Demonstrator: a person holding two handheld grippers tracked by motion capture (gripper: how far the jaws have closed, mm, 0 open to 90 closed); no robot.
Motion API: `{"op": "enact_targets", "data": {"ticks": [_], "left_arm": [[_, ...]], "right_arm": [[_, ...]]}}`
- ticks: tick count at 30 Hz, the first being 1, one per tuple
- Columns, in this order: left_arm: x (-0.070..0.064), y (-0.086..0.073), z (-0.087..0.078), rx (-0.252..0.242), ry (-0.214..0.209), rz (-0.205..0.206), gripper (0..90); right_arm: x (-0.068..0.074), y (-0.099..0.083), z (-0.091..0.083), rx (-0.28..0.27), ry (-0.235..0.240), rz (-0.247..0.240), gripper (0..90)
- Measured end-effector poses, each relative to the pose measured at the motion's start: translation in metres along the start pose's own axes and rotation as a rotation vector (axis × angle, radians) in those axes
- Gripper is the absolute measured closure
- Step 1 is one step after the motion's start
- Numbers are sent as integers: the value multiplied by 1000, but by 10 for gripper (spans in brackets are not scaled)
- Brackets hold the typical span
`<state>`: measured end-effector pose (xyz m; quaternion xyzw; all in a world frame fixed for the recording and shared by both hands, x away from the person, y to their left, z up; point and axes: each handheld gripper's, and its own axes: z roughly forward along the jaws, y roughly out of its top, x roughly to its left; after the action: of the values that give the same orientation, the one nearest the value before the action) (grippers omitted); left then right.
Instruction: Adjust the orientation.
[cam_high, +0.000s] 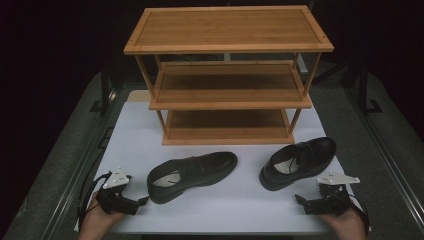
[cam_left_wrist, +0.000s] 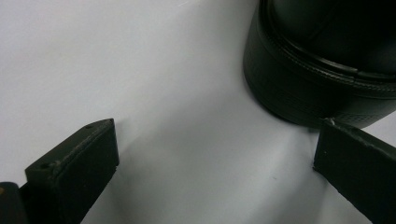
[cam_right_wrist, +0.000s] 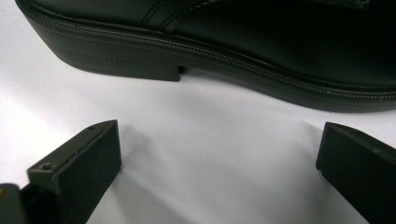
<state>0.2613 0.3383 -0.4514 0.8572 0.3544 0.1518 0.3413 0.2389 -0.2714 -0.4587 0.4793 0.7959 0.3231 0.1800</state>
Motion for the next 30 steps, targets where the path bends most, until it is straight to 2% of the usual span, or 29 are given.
{"op": "enact_targets", "data": {"ticks": [4,7,9,10,13,14,15,16,17,18,19,20,21,23,25,26,30], "left_arm": [[0,0,0,0,-1,-2,0],[1,0,-1,-7,3,-4,7],[0,-1,-3,-19,3,-10,22],[1,-2,-6,-42,3,-16,145],[1,-4,-9,-52,-5,-15,242],[1,-4,-9,-52,-5,-15,277],[2,-5,-13,-63,-29,-17,351],[2,-5,-13,-63,-29,-17,398],[2,-5,-16,-71,-42,-26,452],[2,-5,-16,-71,-42,-26,497],[3,-4,-19,-71,-54,-39,551],[3,-4,-19,-71,-54,-39,605],[4,-4,-22,-73,-71,-49,685],[6,-2,-26,-79,-86,-69,819],[7,0,-30,-97,-93,-81,900],[7,2,-32,-100,-96,-91,900],[8,7,-34,-99,-80,-85,900]], "right_arm": [[0,0,0,-2,-1,-1,0],[0,-1,-5,-25,-3,1,138],[0,-1,-6,-27,-4,1,156],[-1,-3,-9,-30,-4,10,212],[-2,-4,-13,-38,18,28,327],[-2,-4,-13,-38,18,28,327],[-1,-4,-17,-38,40,34,436],[-1,-4,-17,-38,40,34,436],[0,-4,-19,-33,57,37,566],[0,-4,-19,-33,57,37,566],[2,-4,-19,-26,84,34,648],[2,-4,-19,-26,84,34,648],[5,-3,-18,-19,110,21,751],[9,-2,-19,-16,132,1,869],[13,0,-21,-17,146,-15,897],[15,1,-21,-17,154,-20,897],[26,7,-20,-37,191,-50,897]]}}
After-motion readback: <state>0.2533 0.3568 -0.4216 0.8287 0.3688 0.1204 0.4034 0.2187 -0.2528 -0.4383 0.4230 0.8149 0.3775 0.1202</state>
